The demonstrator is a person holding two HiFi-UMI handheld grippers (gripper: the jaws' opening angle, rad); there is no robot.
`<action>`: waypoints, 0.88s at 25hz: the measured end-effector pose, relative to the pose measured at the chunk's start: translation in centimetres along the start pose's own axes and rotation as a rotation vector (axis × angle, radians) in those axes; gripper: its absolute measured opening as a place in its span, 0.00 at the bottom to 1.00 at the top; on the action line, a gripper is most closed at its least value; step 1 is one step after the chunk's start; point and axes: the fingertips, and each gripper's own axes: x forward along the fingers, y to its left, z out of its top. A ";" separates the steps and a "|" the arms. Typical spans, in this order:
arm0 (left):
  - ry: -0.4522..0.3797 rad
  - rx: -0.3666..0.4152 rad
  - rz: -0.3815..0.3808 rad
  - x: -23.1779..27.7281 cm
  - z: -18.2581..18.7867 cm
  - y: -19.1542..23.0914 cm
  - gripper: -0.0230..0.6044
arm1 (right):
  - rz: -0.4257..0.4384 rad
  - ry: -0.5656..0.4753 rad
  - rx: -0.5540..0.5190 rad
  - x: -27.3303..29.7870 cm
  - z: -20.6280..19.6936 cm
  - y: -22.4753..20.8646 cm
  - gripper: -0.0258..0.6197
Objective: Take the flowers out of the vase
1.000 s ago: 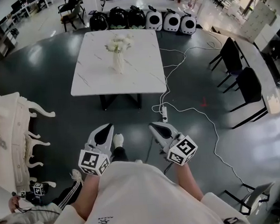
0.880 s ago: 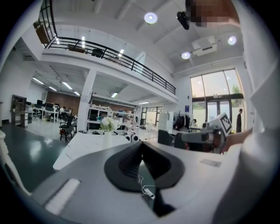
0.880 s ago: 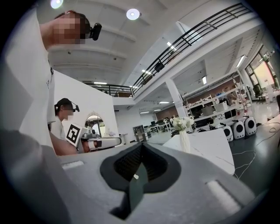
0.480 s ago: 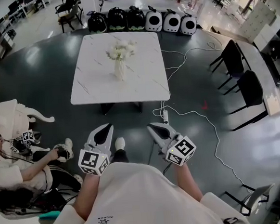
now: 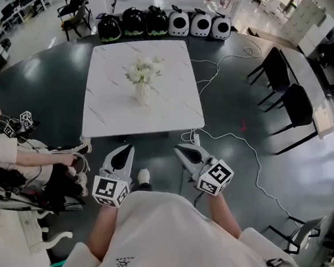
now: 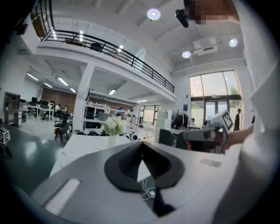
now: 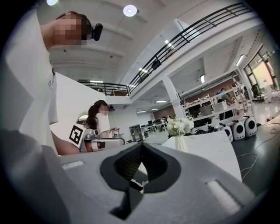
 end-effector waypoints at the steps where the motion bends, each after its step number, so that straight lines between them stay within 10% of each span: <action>1: -0.001 -0.002 -0.005 0.4 0.2 0.6 0.02 | -0.004 0.000 0.002 0.5 0.1 -0.4 0.04; 22: 0.002 -0.006 -0.082 5.6 0.9 14.5 0.02 | -0.064 0.009 0.018 14.3 1.0 -4.8 0.04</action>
